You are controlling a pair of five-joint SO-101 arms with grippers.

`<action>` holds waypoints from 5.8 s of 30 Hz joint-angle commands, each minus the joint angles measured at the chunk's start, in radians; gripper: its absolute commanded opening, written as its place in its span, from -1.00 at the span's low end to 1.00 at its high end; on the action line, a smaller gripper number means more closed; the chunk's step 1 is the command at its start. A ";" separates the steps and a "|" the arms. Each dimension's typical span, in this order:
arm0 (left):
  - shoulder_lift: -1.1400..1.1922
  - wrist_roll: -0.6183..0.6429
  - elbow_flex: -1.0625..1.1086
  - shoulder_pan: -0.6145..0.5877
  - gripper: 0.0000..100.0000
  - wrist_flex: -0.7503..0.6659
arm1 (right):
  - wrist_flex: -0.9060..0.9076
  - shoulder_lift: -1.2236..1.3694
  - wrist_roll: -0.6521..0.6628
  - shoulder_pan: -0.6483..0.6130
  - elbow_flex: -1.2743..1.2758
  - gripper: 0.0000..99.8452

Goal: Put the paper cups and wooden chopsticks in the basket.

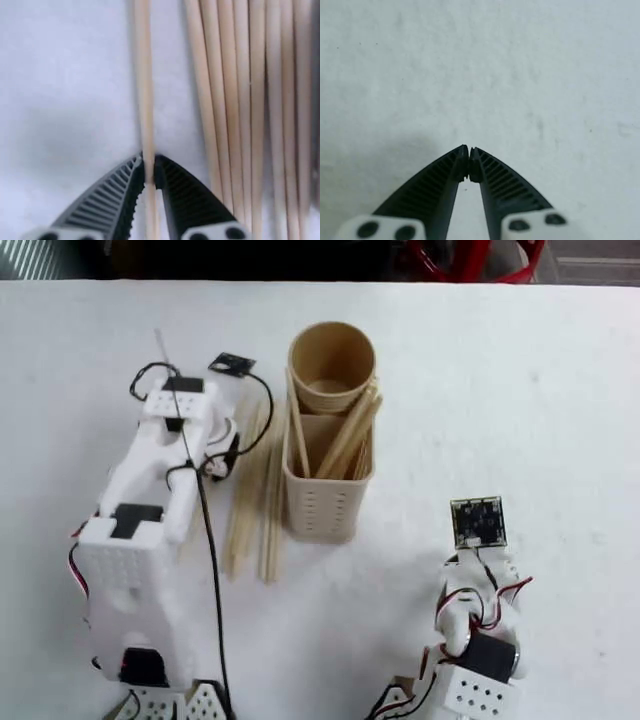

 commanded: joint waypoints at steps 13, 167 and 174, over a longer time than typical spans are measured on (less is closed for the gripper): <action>-0.541 -0.003 0.233 -0.117 -0.95 -0.061 | 0.004 -0.004 0.002 0.007 0.009 -0.96; -0.478 0.000 0.614 0.111 -0.67 -0.542 | 0.004 -0.004 0.002 0.007 0.009 -0.96; -0.375 0.005 0.496 0.102 -0.67 -0.451 | 0.004 -0.004 0.002 0.007 0.009 -0.96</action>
